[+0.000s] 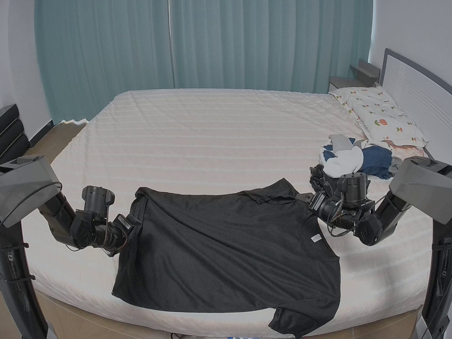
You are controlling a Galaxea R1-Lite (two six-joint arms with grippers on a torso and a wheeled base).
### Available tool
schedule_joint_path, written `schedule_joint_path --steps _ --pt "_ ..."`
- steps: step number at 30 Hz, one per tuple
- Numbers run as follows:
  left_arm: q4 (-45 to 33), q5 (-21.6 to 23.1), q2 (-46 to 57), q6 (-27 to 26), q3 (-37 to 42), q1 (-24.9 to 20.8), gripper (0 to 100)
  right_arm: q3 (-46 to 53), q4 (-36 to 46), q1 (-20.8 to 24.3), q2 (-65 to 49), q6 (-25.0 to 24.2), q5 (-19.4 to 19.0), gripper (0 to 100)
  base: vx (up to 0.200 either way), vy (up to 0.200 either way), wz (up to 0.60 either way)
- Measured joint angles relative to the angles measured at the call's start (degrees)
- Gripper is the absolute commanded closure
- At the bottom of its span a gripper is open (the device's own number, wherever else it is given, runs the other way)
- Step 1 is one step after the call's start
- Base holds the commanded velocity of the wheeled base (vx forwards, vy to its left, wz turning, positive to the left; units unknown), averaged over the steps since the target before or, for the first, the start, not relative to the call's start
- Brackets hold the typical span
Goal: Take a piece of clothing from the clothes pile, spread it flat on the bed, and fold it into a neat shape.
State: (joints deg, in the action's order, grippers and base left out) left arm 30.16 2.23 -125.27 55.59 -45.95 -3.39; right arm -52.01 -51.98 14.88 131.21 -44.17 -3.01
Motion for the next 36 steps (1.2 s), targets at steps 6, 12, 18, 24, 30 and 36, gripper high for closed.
schedule_joint_path --steps 6,12,18,24,30,36 --pt "9.34 1.6 4.0 4.6 9.98 -1.76 0 -13.04 8.13 0.51 4.74 -0.15 0.15 0 0.0 0.0 0.0" --pt "13.96 3.13 5.27 6.75 14.01 -2.45 0 -24.09 16.13 0.79 9.91 -0.67 0.33 0 0.0 0.0 0.0" --pt "15.3 3.71 5.71 7.44 15.97 -2.72 0 -32.09 19.53 0.52 15.24 -1.01 1.57 0 0.0 0.0 0.0" --pt "16.75 3.82 5.86 7.56 17.23 -2.8 0 -36.06 19.85 0.51 18.24 -1.12 2.08 0 0.0 0.0 0.0" --pt "17.03 3.84 5.92 7.58 17.79 -2.8 0 -39.03 20.13 0.84 20.33 -1.07 2.11 0 0.0 0.0 0.0" --pt "17.03 3.84 5.95 7.58 18.03 -2.84 0 -41.9 20.29 1.27 22.1 -1.07 2.22 100 0.0 0.0 0.0"
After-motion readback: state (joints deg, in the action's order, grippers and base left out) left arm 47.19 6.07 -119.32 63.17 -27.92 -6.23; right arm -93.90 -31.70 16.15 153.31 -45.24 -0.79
